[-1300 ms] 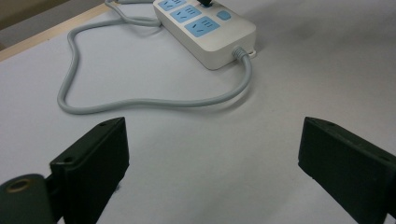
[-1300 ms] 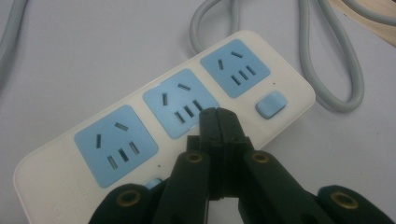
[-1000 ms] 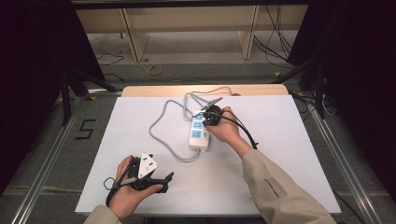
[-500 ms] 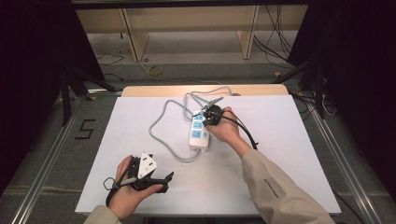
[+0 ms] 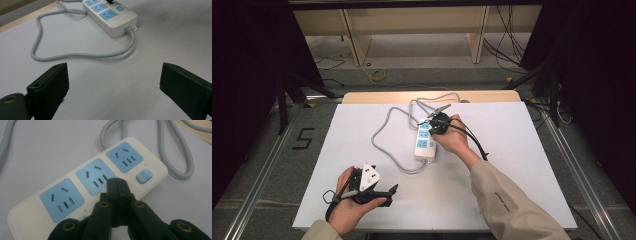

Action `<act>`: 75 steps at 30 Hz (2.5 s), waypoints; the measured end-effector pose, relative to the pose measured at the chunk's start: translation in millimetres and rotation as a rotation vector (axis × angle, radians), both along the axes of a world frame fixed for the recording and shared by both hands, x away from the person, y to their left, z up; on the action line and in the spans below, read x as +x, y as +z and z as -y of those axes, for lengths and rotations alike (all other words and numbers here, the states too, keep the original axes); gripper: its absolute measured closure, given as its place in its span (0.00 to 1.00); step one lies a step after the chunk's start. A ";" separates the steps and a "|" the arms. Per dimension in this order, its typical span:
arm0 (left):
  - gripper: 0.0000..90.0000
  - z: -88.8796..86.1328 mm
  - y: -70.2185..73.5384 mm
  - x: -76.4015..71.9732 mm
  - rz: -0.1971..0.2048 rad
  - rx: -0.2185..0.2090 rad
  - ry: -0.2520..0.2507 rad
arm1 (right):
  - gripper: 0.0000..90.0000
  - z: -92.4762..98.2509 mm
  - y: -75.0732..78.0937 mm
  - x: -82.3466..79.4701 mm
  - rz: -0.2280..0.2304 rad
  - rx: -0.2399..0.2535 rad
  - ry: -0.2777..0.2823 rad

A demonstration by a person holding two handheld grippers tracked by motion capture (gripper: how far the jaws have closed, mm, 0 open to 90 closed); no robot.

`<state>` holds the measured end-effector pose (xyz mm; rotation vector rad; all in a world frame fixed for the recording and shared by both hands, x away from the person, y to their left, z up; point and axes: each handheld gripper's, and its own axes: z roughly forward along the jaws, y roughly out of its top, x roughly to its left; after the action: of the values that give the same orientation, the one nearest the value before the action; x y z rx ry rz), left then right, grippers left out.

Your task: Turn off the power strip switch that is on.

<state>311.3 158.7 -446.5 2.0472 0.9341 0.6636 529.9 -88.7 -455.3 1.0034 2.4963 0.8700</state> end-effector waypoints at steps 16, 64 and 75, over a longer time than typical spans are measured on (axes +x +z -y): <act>0.09 -0.2 -0.2 0.3 0.000 -0.004 0.001 | 1.00 -3.3 -0.2 -1.4 0.010 -0.009 0.012; 0.09 -0.3 -0.4 0.4 -0.001 -0.007 0.006 | 0.89 15.8 10.2 -3.9 0.039 0.047 0.002; 0.09 -0.4 -0.5 0.6 -0.002 -0.006 0.008 | 0.81 28.6 8.8 -7.6 0.027 0.053 -0.014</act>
<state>311.9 159.1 -447.0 2.0409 0.9446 0.6621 522.3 -117.3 -446.5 1.0175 2.4532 0.9434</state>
